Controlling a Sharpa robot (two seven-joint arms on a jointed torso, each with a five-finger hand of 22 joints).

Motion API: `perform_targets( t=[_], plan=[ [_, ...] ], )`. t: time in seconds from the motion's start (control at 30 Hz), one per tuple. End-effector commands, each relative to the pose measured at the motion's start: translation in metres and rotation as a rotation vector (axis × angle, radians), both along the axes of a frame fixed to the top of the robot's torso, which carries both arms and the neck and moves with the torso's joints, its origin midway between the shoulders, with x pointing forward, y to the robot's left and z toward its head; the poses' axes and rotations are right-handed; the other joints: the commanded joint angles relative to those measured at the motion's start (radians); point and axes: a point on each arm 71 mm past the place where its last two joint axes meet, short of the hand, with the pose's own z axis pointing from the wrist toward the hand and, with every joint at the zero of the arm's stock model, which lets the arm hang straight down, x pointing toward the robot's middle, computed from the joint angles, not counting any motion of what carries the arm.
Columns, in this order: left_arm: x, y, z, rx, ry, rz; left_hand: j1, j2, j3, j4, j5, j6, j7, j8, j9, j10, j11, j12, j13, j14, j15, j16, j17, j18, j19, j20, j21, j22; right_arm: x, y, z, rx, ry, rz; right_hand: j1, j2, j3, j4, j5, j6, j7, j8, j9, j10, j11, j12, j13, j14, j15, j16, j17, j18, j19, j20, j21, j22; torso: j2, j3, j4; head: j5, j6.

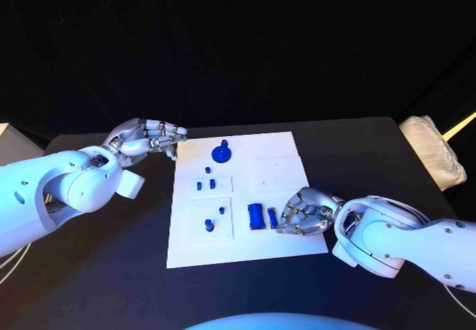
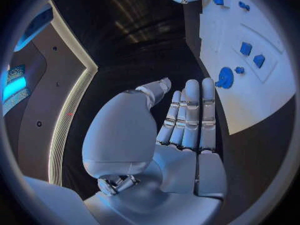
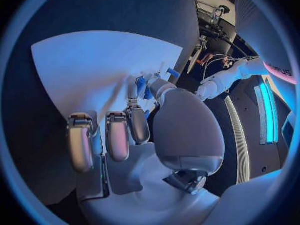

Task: Assemble the parts on the task board

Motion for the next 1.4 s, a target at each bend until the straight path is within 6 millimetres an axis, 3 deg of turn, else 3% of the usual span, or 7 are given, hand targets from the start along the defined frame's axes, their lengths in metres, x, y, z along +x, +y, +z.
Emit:
perform_targets(
  t=[0.03, 0.6, 0.7, 0.87, 1.4],
  plan=[
    [-0.0003, -0.0023, 0.0008, -0.006, -0.005, -0.013, -0.005, 0.008, 0.0, 0.006, 0.0, -0.006, -0.001, 0.005, -0.001, -0.007, 0.001, 0.004, -0.001, -0.003, 0.005, -0.003, 0.0, 0.014, 0.006, -0.001, -0.005, -0.001, 0.0011, 0.0006, -0.0013, -0.024, 0.002, -0.002, -0.004, 0.014, -0.001, 0.006, -0.004, 0.006, -0.002, 0.005, -0.001, 0.015, 0.0, 0.004, 0.114, 0.08, -0.005, 0.006, 0.13, -0.019, 0.1, -0.009, 0.004, 0.259, 0.0, 0.0002, 0.0, 0.0, 0.001],
    [-0.0005, -0.0017, 0.0007, -0.004, -0.003, -0.011, -0.005, 0.008, 0.0, 0.006, 0.0, -0.006, -0.001, 0.005, -0.001, -0.007, 0.001, 0.004, -0.001, -0.003, 0.005, -0.003, 0.0, 0.014, 0.006, -0.001, -0.005, -0.001, 0.0038, 0.0043, -0.0036, -0.037, 0.011, -0.004, -0.015, 0.025, -0.007, 0.019, -0.004, 0.007, -0.002, 0.005, -0.003, 0.016, 0.0, 0.005, 0.115, 0.08, -0.005, 0.006, 0.132, -0.019, 0.1, -0.009, 0.004, 0.259, 0.001, 0.0008, -0.0008, 0.002, -0.003],
    [-0.0005, -0.0018, 0.0007, -0.005, -0.003, -0.012, -0.004, 0.008, 0.0, 0.006, 0.0, -0.005, -0.002, 0.006, -0.001, -0.008, 0.001, 0.005, -0.001, -0.003, 0.005, -0.003, 0.0, 0.014, 0.006, -0.001, -0.006, -0.002, 0.0056, 0.0054, -0.0043, -0.056, 0.001, 0.006, 0.031, 0.03, 0.007, -0.008, -0.005, 0.006, -0.007, 0.004, -0.004, 0.016, -0.004, 0.005, 0.116, 0.08, -0.008, 0.006, 0.132, -0.019, 0.099, -0.011, 0.004, 0.258, 0.001, 0.0008, -0.001, 0.002, -0.004],
    [-0.0004, -0.0014, 0.0006, -0.004, -0.003, -0.01, -0.004, 0.008, 0.0, 0.006, 0.0, -0.005, -0.002, 0.006, -0.001, -0.008, 0.001, 0.005, -0.001, -0.003, 0.005, -0.003, 0.0, 0.014, 0.006, -0.001, -0.006, -0.002, 0.008, 0.0073, -0.0052, -0.074, -0.011, 0.012, 0.049, 0.034, 0.015, -0.019, -0.005, 0.008, -0.008, 0.004, -0.006, 0.017, -0.005, 0.006, 0.117, 0.08, -0.009, 0.006, 0.132, -0.019, 0.099, -0.012, 0.004, 0.258, 0.002, 0.0007, -0.001, 0.002, -0.005],
    [-0.0004, -0.0007, 0.0006, -0.003, -0.002, -0.008, -0.002, 0.008, 0.001, 0.006, 0.0, -0.005, -0.002, 0.007, -0.001, -0.008, 0.001, 0.006, -0.001, -0.004, 0.005, -0.003, 0.001, 0.014, 0.006, -0.001, -0.006, -0.002, 0.0104, 0.0092, -0.0068, -0.078, -0.009, 0.018, 0.034, 0.031, 0.008, -0.01, -0.005, 0.008, -0.004, 0.003, -0.008, 0.017, -0.003, 0.006, 0.117, 0.08, -0.008, 0.006, 0.131, -0.018, 0.099, -0.012, 0.003, 0.258, 0.001, 0.0004, -0.0011, 0.004, -0.004]
  ],
)
